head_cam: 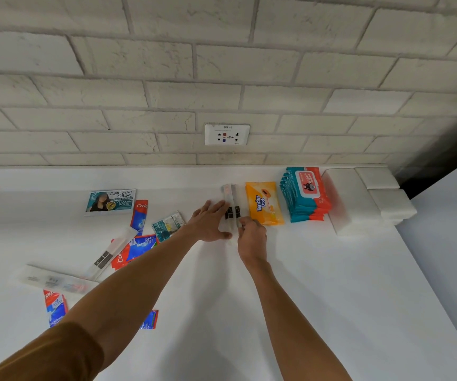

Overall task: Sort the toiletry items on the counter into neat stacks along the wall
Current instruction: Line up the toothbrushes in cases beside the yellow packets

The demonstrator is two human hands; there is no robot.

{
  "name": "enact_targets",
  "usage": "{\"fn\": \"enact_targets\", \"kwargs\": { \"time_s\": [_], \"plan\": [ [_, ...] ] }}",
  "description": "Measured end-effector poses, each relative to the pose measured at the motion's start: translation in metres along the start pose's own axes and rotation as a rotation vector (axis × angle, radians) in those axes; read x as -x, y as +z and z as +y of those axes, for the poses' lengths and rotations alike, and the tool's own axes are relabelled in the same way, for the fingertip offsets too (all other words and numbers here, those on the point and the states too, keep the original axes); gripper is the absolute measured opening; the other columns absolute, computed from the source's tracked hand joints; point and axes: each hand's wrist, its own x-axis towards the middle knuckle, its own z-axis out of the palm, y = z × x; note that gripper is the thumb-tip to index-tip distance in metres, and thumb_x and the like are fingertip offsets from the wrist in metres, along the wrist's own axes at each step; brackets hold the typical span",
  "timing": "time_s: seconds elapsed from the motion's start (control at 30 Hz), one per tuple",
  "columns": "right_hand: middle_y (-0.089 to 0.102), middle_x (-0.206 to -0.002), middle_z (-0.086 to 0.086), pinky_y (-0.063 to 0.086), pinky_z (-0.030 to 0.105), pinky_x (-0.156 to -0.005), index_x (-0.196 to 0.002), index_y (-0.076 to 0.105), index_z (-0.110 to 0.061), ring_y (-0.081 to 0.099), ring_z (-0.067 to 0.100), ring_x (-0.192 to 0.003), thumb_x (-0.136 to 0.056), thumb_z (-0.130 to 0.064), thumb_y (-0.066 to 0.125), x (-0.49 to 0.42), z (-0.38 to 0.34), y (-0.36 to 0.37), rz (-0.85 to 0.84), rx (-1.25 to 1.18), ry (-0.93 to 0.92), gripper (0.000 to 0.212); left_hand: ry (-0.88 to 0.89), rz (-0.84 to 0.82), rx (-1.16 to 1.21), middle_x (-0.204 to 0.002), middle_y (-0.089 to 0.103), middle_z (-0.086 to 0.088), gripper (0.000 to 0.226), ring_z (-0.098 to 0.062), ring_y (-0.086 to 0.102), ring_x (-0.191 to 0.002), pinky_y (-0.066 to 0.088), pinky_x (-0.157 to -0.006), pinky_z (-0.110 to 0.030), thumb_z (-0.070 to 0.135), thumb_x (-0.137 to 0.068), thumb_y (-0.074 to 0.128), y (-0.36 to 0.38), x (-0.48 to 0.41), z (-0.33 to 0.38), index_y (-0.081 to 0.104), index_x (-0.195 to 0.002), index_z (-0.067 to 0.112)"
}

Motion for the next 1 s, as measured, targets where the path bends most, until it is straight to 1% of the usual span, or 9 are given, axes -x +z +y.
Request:
{"fn": "enact_targets", "kwargs": {
  "time_s": [0.07, 0.1, 0.33, 0.53, 0.63, 0.83, 0.9, 0.97, 1.0],
  "plan": [
    [0.067, -0.115, 0.009, 0.059, 0.038, -0.094, -0.128, 0.067, -0.01, 0.065, 0.027, -0.106, -0.103, -0.01, 0.06, 0.003, -0.004, 0.001, 0.058, 0.061, -0.039, 0.026, 0.008, 0.017, -0.006, -0.173, 0.0, 0.007, 0.107, -0.031, -0.004, -0.158, 0.013, -0.126, -0.053, 0.066, -0.088, 0.064, 0.0, 0.002, 0.001, 0.001, -0.165, 0.026],
    [0.068, -0.115, 0.01, 0.06, 0.039, -0.094, -0.129, 0.067, -0.009, 0.066, 0.027, -0.106, -0.103, -0.011, 0.061, 0.004, -0.006, 0.0, 0.07, 0.076, -0.042, 0.026, 0.012, 0.026, -0.001, -0.173, 0.001, 0.006, 0.106, -0.03, -0.003, -0.159, 0.015, -0.126, -0.053, 0.066, -0.088, 0.064, 0.0, 0.003, 0.001, 0.003, -0.165, 0.025],
    [0.063, -0.129, 0.011, 0.057, 0.039, -0.096, -0.136, 0.059, -0.011, 0.062, 0.028, -0.116, -0.105, -0.016, 0.06, 0.018, -0.014, -0.003, 0.096, 0.156, -0.056, 0.032, 0.063, 0.168, 0.06, -0.172, 0.013, 0.003, 0.096, -0.022, 0.008, -0.159, 0.026, -0.125, -0.048, 0.059, -0.093, 0.064, -0.002, 0.018, 0.001, 0.015, -0.164, 0.019],
    [0.064, -0.136, 0.007, 0.058, 0.04, -0.095, -0.142, 0.057, -0.014, 0.059, 0.027, -0.124, -0.105, -0.019, 0.06, 0.037, -0.027, -0.004, 0.104, 0.157, -0.062, 0.038, 0.057, 0.297, 0.15, -0.17, 0.021, 0.002, 0.081, -0.018, 0.014, -0.157, 0.024, -0.126, -0.042, 0.047, -0.098, 0.062, -0.004, 0.053, 0.0, 0.023, -0.163, 0.019],
    [0.065, -0.137, 0.005, 0.057, 0.04, -0.095, -0.142, 0.058, -0.017, 0.058, 0.025, -0.126, -0.105, -0.018, 0.058, 0.053, -0.038, -0.001, 0.108, 0.121, -0.073, 0.037, 0.034, 0.399, 0.206, -0.165, 0.033, -0.001, 0.07, -0.021, 0.026, -0.154, 0.03, -0.123, -0.042, 0.041, -0.1, 0.061, -0.002, 0.083, -0.003, 0.032, -0.16, 0.019],
    [0.067, -0.132, 0.003, 0.053, 0.038, -0.096, -0.137, 0.061, -0.021, 0.057, 0.023, -0.126, -0.106, -0.02, 0.056, 0.094, -0.07, 0.014, 0.052, 0.037, -0.126, 0.032, -0.064, 0.534, 0.321, -0.148, 0.056, -0.004, 0.048, -0.023, 0.053, -0.134, 0.046, -0.111, -0.036, 0.032, -0.101, 0.062, 0.011, 0.156, -0.038, 0.053, -0.146, 0.019],
    [0.067, -0.13, 0.001, 0.054, 0.035, -0.097, -0.136, 0.061, -0.023, 0.058, 0.02, -0.126, -0.106, -0.022, 0.057, 0.109, -0.083, 0.025, 0.031, -0.002, -0.129, 0.03, -0.108, 0.57, 0.343, -0.141, 0.061, -0.006, 0.043, -0.025, 0.06, -0.124, 0.053, -0.102, -0.036, 0.028, -0.1, 0.063, 0.012, 0.181, -0.056, 0.057, -0.142, 0.018],
    [0.068, -0.129, -0.001, 0.055, 0.031, -0.096, -0.134, 0.061, -0.026, 0.06, 0.017, -0.123, -0.106, -0.024, 0.059, 0.125, -0.099, 0.04, 0.008, -0.023, -0.146, 0.028, -0.16, 0.62, 0.367, -0.134, 0.065, -0.007, 0.039, -0.023, 0.064, -0.113, 0.055, -0.092, -0.032, 0.023, -0.099, 0.065, 0.013, 0.209, -0.075, 0.06, -0.138, 0.02],
    [0.069, -0.127, -0.002, 0.056, 0.03, -0.095, -0.132, 0.061, -0.026, 0.062, 0.016, -0.121, -0.105, -0.025, 0.06, 0.13, -0.103, 0.046, -0.003, -0.034, -0.162, 0.027, -0.184, 0.64, 0.375, -0.132, 0.066, -0.006, 0.039, -0.021, 0.065, -0.111, 0.055, -0.09, -0.031, 0.022, -0.099, 0.066, 0.015, 0.22, -0.082, 0.061, -0.137, 0.02]
  ]
}}
